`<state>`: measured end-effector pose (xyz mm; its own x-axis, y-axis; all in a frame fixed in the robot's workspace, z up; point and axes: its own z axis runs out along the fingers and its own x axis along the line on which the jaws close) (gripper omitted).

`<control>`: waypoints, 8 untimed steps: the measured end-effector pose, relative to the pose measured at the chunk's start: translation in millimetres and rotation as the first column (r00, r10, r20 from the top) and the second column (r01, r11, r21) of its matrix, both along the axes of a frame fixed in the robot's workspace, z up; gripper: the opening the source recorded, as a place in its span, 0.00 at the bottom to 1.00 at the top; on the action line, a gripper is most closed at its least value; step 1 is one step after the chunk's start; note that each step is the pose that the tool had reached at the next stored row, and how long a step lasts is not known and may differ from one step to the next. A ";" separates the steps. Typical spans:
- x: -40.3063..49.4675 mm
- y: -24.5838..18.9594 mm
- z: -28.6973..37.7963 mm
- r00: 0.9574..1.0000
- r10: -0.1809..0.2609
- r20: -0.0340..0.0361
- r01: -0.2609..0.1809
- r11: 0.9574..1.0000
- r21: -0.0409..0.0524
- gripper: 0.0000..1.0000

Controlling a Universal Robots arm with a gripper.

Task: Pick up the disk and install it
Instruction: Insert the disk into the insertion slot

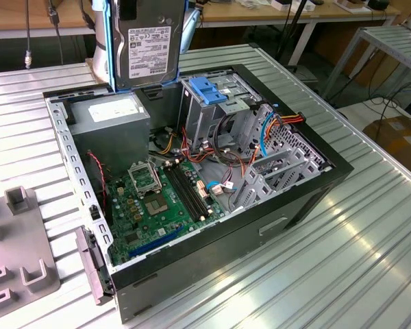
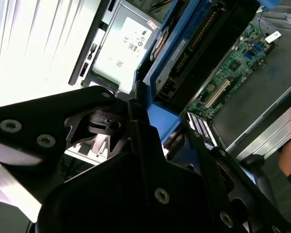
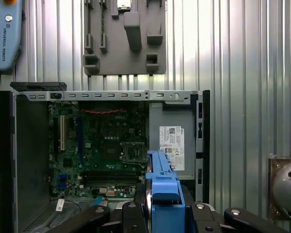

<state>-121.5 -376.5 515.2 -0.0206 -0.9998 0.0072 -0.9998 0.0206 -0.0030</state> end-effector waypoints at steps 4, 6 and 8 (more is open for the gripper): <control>0.0 -8.5 0.0 1.000 0.000 0.000 0.000 1.000 0.000 0.37; 0.0 -16.6 0.0 1.000 0.000 0.000 0.000 1.000 0.000 0.37; 0.0 -25.3 0.0 1.000 0.000 0.000 0.000 1.000 0.000 0.37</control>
